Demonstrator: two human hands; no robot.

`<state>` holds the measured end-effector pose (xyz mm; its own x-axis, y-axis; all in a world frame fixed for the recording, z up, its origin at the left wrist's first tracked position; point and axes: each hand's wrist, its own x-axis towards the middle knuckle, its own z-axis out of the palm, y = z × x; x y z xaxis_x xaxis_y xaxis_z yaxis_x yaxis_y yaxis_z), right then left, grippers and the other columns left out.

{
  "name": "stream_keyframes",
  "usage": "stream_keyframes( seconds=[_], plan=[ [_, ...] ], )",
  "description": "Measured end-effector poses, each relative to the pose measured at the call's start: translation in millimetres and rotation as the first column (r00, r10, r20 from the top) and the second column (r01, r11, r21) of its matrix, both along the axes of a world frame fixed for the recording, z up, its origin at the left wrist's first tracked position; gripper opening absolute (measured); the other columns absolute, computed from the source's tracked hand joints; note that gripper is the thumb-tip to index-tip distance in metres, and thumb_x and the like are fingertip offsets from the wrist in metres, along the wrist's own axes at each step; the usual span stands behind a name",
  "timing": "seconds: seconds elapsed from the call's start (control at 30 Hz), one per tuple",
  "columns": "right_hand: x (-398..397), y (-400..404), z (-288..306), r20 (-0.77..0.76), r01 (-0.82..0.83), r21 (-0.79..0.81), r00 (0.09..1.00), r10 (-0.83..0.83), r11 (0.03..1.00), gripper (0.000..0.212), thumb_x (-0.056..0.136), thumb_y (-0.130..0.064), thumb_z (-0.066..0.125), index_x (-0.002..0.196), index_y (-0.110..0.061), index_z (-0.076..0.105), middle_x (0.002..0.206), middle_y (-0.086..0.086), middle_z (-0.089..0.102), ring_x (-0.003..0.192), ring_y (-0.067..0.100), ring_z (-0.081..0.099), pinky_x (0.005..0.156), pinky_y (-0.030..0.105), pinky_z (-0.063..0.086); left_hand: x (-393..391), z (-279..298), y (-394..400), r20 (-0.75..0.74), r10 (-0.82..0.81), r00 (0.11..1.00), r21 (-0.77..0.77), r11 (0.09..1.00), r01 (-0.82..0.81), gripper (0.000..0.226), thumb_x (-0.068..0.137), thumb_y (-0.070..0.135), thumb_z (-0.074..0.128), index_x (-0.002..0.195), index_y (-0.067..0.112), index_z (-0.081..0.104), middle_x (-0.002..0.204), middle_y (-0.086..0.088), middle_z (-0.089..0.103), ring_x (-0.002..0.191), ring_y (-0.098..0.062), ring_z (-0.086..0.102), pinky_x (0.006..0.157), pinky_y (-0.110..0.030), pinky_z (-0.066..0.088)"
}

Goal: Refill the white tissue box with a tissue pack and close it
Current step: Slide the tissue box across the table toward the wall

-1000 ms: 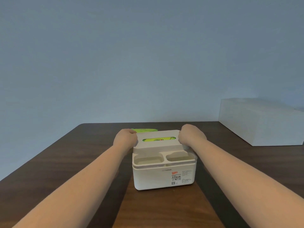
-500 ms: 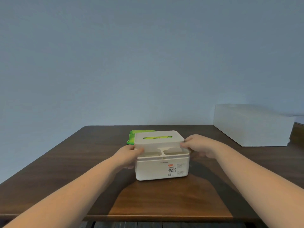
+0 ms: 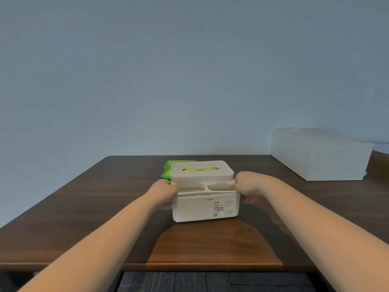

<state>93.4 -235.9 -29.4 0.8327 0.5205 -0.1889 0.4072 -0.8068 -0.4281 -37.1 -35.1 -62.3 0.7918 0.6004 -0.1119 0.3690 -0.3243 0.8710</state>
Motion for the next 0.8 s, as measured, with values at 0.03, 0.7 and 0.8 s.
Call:
stream_keyframes(
  seconds=[0.03,0.7,0.8],
  plan=[
    [-1,0,1,-0.008,0.006,-0.010,1.000,-0.006,1.000,0.029,0.097,-0.018,0.041,0.070,-0.014,0.051,0.074,0.004,0.060,0.062,0.017,0.059,0.045,0.025,0.043,1,-1,-2,-0.001,0.018,1.000,-0.022,1.000,-0.018,0.024,0.085,0.016,0.042,0.090,0.003,0.062,0.087,-0.016,0.065,0.085,-0.033,0.063,0.091,-0.049,0.055],
    [-8,5,0,-0.219,0.173,0.185,0.967,-0.131,0.967,0.018,0.074,0.016,0.066,0.090,0.007,0.063,0.090,0.022,0.069,0.073,0.031,0.072,0.076,0.035,0.061,-10,-1,-6,0.017,0.086,0.996,0.058,0.995,-0.087,0.026,0.085,0.021,0.051,0.067,0.005,0.059,0.073,-0.013,0.070,0.073,-0.029,0.074,0.076,-0.040,0.063],
    [-7,3,-9,-0.283,0.265,0.302,0.942,-0.179,0.916,0.016,0.081,0.017,0.056,0.092,0.005,0.059,0.094,0.019,0.064,0.066,0.027,0.069,0.070,0.032,0.062,-13,-8,-7,0.047,0.091,0.995,0.130,0.987,-0.096,0.035,0.088,0.028,0.051,0.060,0.008,0.055,0.068,-0.010,0.067,0.069,-0.026,0.072,0.077,-0.040,0.063]
  ],
)
